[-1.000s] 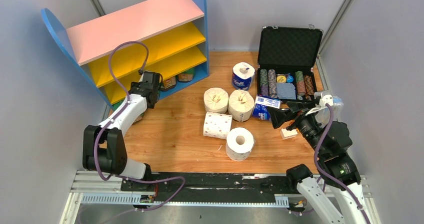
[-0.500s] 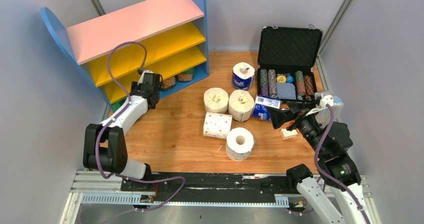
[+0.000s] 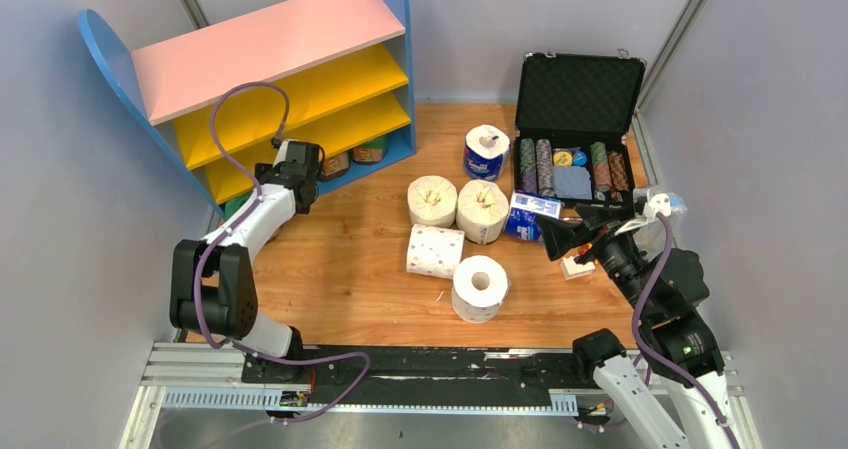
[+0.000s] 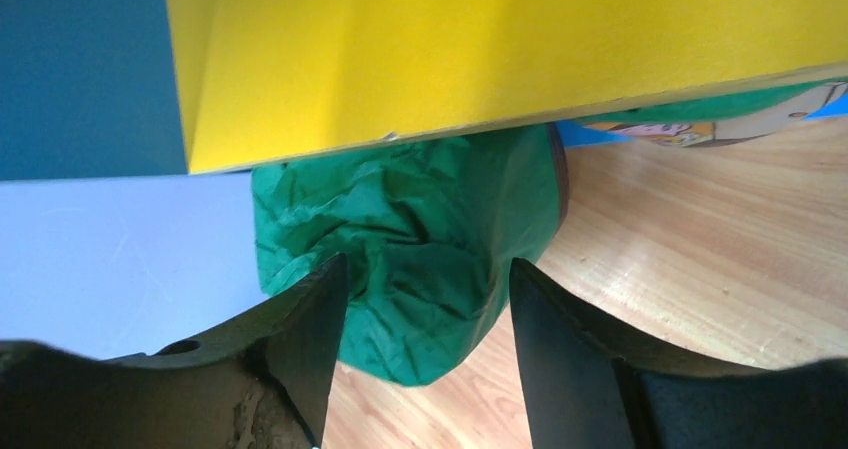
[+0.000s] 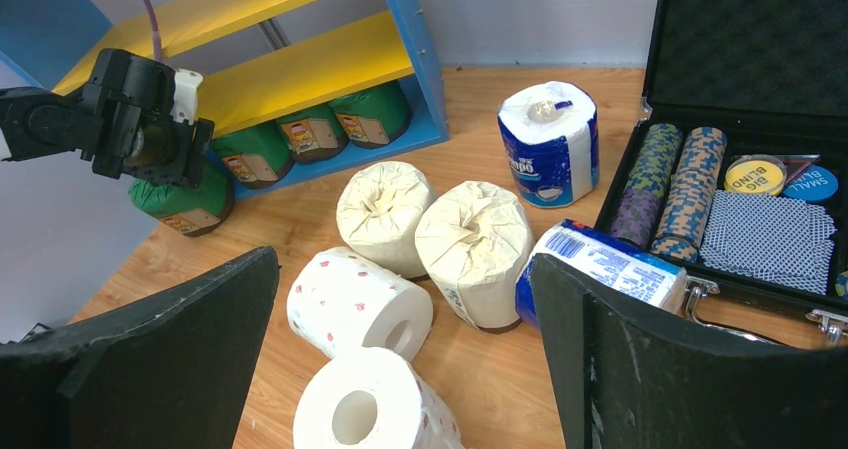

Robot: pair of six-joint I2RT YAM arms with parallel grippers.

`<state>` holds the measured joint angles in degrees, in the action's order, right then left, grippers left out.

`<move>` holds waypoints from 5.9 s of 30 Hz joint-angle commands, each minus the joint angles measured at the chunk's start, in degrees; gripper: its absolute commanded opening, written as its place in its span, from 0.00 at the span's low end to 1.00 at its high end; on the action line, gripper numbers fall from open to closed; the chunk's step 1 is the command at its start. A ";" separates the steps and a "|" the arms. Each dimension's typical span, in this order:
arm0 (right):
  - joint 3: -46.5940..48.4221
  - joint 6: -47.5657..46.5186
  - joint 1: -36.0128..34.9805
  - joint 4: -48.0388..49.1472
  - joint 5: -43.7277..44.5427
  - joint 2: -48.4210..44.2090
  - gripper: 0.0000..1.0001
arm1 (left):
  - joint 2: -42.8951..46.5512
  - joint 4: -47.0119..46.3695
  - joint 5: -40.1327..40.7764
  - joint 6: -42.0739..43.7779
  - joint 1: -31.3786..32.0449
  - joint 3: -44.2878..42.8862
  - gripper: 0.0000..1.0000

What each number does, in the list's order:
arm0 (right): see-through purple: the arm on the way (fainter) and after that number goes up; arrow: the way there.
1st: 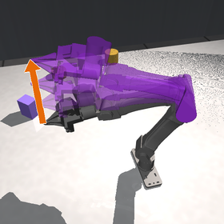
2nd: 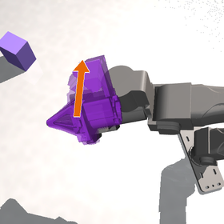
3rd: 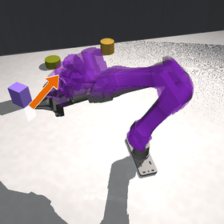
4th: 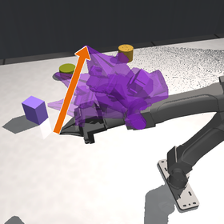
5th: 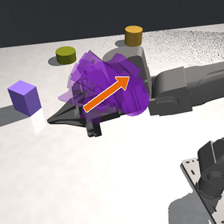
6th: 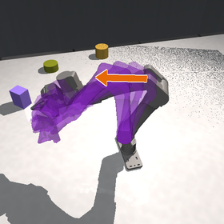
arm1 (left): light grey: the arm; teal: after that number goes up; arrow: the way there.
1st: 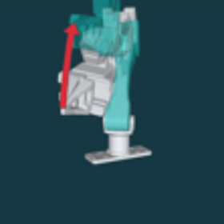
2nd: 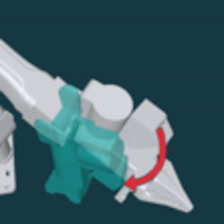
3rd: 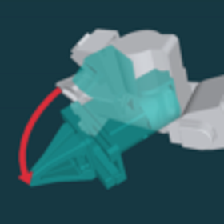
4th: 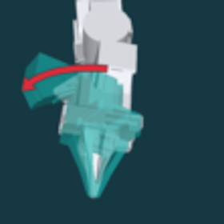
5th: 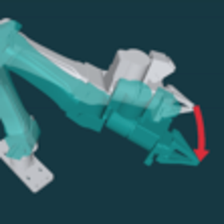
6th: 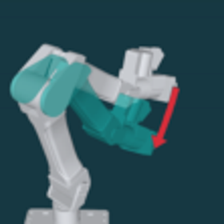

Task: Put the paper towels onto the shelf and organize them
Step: Place the paper towel on the shelf, then pick up the paper towel from the center of the board.

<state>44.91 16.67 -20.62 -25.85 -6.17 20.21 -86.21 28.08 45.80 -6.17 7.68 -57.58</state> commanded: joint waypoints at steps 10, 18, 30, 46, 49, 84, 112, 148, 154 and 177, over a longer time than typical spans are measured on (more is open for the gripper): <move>-0.13 0.91 -0.47 2.29 -0.95 -1.64 1.00 | 23.32 12.93 2.15 -22.27 -2.21 -0.23 0.82; 0.01 0.82 -0.88 2.26 -0.45 -2.68 1.00 | 33.40 10.57 -2.73 -36.76 -9.56 12.27 0.63; 0.01 0.47 -1.38 2.20 0.74 -3.55 1.00 | 30.13 -4.25 -24.48 -49.45 -24.24 24.09 0.52; -0.08 0.21 -1.69 2.20 1.39 -2.17 1.00 | 22.60 -18.15 -23.42 -52.29 -24.73 20.93 0.50; 0.00 0.11 -1.70 2.18 1.34 -1.85 1.00 | 22.41 -18.77 -23.28 -52.75 -24.79 20.01 0.50; -0.34 0.55 -1.70 2.17 1.04 -0.81 1.00 | 18.30 -35.65 -27.47 -57.66 -24.69 25.68 0.57; 3.02 0.87 -1.73 -0.87 -0.95 4.38 1.00 | 34.30 -11.77 -41.29 -44.64 -23.80 23.89 0.91; 3.66 2.35 -1.63 -5.38 11.28 15.91 1.00 | -7.16 -5.61 -27.91 -18.15 29.72 -17.86 0.95; 2.82 1.33 -1.61 -6.74 13.37 13.43 1.00 | -11.57 -1.16 -30.52 -11.74 30.53 -21.00 0.89; 1.27 0.79 -1.62 -7.03 16.64 13.44 1.00 | -21.53 6.67 -36.33 -4.98 30.81 -31.33 0.70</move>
<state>46.68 17.87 -22.00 -33.98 9.10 34.15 -106.26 33.80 9.50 -12.08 38.13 -85.84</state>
